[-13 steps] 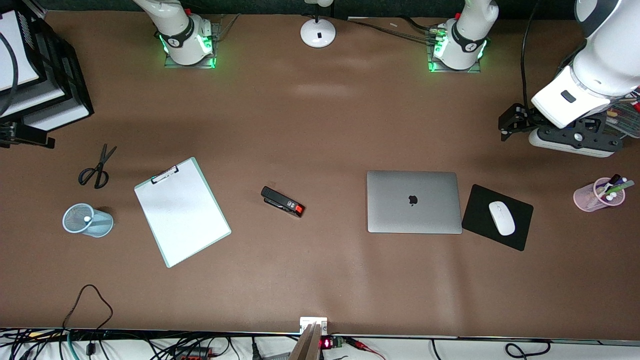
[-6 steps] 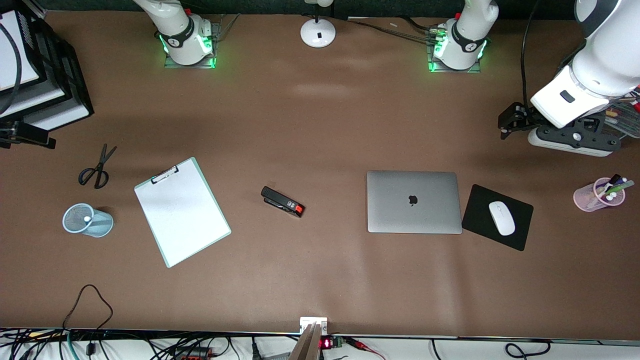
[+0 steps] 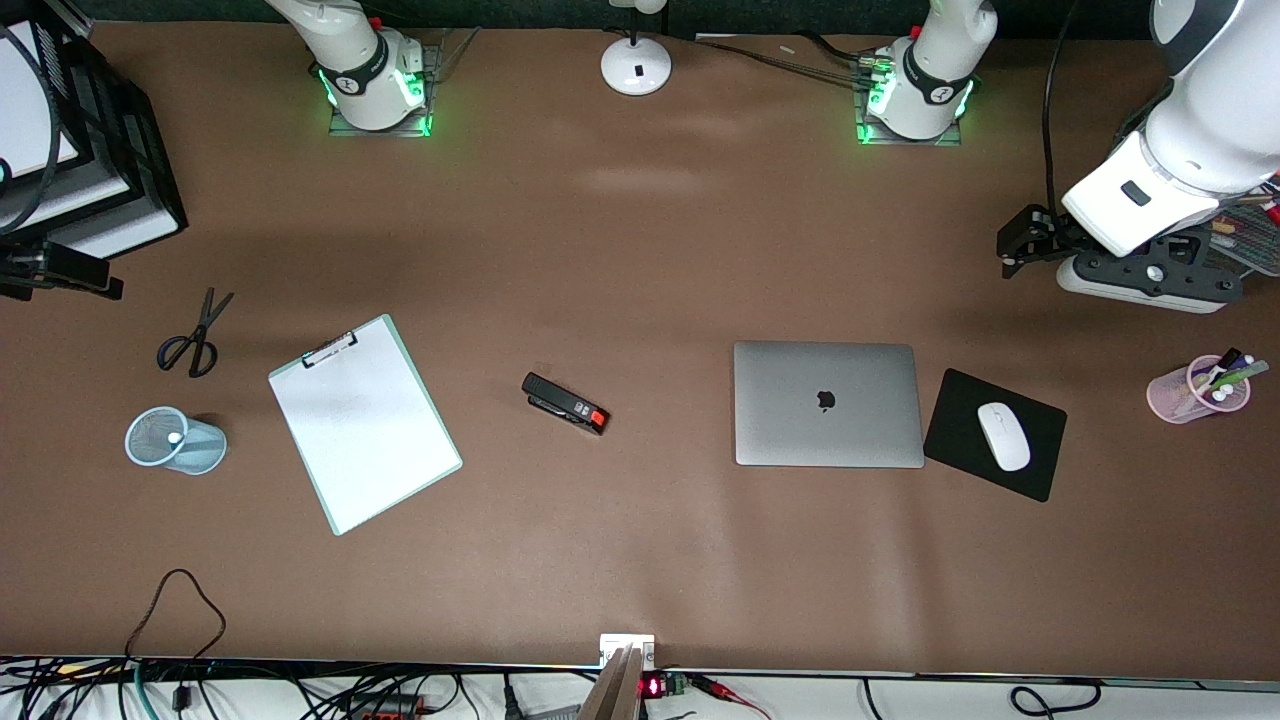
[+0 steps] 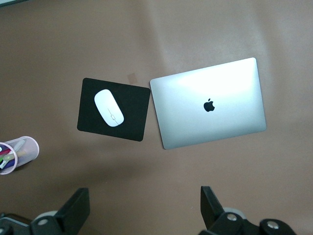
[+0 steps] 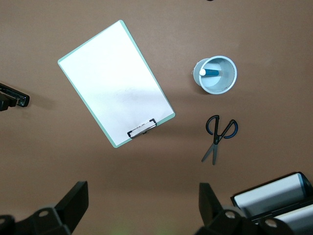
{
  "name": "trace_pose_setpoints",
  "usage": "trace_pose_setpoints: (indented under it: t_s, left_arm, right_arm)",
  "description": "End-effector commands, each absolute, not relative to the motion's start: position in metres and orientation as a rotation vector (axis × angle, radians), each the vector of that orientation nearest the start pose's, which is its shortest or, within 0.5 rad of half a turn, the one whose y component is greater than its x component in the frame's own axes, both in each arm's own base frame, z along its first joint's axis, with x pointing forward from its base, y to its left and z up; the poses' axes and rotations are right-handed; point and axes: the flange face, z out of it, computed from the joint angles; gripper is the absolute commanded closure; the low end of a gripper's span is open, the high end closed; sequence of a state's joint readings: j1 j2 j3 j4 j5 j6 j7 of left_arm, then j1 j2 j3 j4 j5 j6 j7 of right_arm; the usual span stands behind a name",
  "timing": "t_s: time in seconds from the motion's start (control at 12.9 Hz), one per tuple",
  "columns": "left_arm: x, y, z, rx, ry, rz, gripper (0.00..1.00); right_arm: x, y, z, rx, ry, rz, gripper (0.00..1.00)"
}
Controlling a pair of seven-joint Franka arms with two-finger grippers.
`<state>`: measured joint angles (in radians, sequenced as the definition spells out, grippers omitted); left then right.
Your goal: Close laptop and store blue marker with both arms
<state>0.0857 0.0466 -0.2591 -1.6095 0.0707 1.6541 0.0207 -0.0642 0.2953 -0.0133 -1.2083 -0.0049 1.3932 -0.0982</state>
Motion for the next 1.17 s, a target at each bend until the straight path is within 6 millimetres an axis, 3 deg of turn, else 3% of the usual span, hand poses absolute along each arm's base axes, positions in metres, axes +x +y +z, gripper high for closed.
trace_pose_setpoints:
  t_s: [0.0, 1.09]
  left_arm:
    - [0.561, -0.087, 0.595, -3.078, 0.297, -0.005, 0.0]
    - [0.562, -0.087, 0.595, -3.075, 0.3, -0.005, 0.0]
  right_arm:
    - [0.616, -0.04, 0.61, -3.137, -0.045, 0.152, 0.0]
    - [0.623, -0.037, 0.612, -3.106, -0.023, 0.087, 0.0]
